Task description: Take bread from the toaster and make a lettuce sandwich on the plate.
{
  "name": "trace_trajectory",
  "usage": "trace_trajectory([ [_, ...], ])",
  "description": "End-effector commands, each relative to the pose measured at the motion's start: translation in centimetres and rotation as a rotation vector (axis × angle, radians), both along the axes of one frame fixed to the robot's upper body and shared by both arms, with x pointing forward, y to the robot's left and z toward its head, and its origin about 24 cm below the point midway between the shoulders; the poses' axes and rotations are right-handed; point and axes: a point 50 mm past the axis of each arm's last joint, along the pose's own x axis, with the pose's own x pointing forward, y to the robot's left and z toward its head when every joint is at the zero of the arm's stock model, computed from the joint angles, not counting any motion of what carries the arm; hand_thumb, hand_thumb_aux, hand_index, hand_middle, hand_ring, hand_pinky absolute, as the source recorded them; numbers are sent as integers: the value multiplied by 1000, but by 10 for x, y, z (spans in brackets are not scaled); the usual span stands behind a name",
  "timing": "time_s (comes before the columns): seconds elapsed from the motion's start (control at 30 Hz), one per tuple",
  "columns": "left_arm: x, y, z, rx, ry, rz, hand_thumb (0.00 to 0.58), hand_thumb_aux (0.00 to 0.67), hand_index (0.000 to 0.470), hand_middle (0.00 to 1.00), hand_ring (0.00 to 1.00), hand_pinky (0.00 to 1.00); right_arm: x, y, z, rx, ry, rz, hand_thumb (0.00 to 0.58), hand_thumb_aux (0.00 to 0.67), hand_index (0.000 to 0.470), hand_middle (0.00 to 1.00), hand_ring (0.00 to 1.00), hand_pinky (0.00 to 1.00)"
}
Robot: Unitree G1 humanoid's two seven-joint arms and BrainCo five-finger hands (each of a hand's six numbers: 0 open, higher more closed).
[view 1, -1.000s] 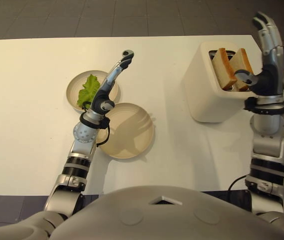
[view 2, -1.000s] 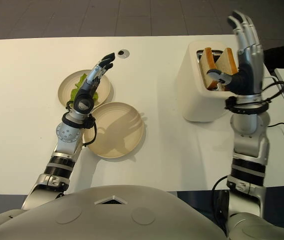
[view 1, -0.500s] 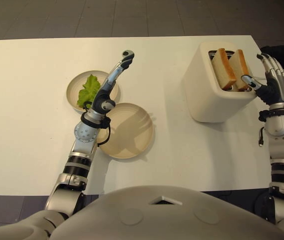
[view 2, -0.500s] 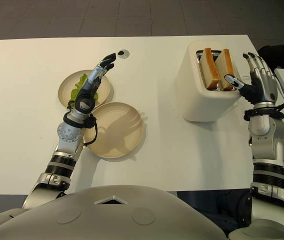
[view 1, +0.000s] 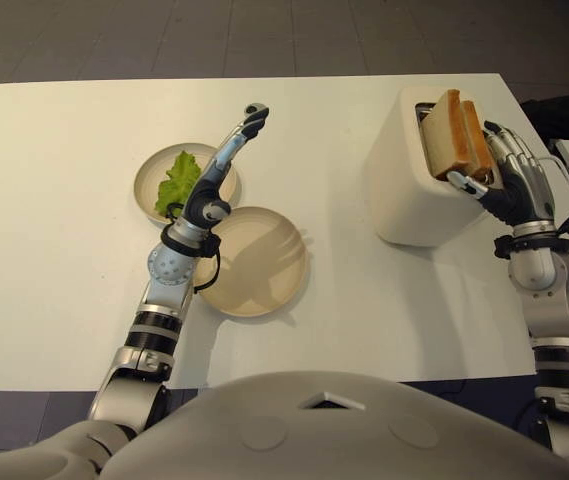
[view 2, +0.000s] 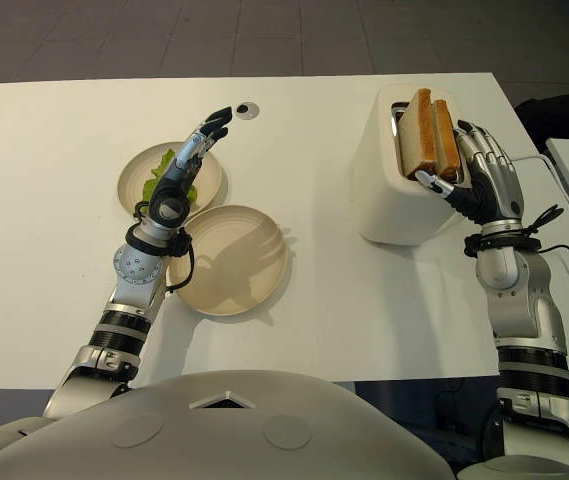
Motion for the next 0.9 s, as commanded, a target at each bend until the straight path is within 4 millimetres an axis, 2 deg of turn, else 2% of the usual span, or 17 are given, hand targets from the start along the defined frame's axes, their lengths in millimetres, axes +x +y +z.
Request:
trace_trajectory([
  [0.03, -1, -2, -3, 5, 15, -7, 0, 0, 0, 0, 0, 0, 0, -5, -4, 3, 7, -25, 580, 670, 470, 43, 43, 43],
  [0.2, -1, -3, -4, 6, 19, -10, 0, 0, 0, 0, 0, 0, -2, -5, 9, 27, -92, -14, 580, 670, 470, 161, 161, 161],
  [0.3, -1, -4, -5, 8, 20, -13, 0, 0, 0, 0, 0, 0, -5, -4, 19, 42, -166, 8, 580, 670, 470, 353, 353, 353],
  [0.37, -1, -5, -5, 8, 20, -14, 0, 0, 0, 0, 0, 0, -6, -3, 26, 57, -212, 23, 580, 670, 470, 584, 584, 584],
  [0.4, -1, -5, -5, 9, 20, -14, 0, 0, 0, 0, 0, 0, -7, -3, 29, 65, -239, 22, 580, 670, 470, 882, 882, 882],
  [0.43, -1, -5, -5, 10, 20, -14, 0, 0, 0, 0, 0, 0, -8, -5, 32, 74, -263, 18, 580, 670, 470, 1000, 1000, 1000],
  [0.57, 2, 1, -3, 29, 8, 25, 0, 0, 0, 0, 0, 0, -10, -9, 46, 127, -374, 8, 580, 670, 470, 1000, 1000, 1000],
  [0.63, 8, 8, 0, 91, -15, 88, 0, 0, 0, 0, 0, 0, -9, -10, 55, 151, -440, 12, 580, 670, 470, 1000, 1000, 1000],
  [0.7, 17, 20, 4, 301, -85, 219, 0, 0, 0, 0, 0, 0, -10, -10, 69, 187, -529, 39, 580, 670, 470, 1000, 1000, 1000],
  [0.8, 30, 47, 9, 626, -160, 425, 0, 0, 0, 0, 0, 0, -15, -6, 91, 261, -658, 109, 580, 670, 470, 1000, 1000, 1000],
  [0.9, 38, 71, 6, 786, -137, 547, 0, 0, 0, 0, 0, 0, -23, 3, 106, 323, -744, 205, 580, 670, 470, 1000, 1000, 1000],
])
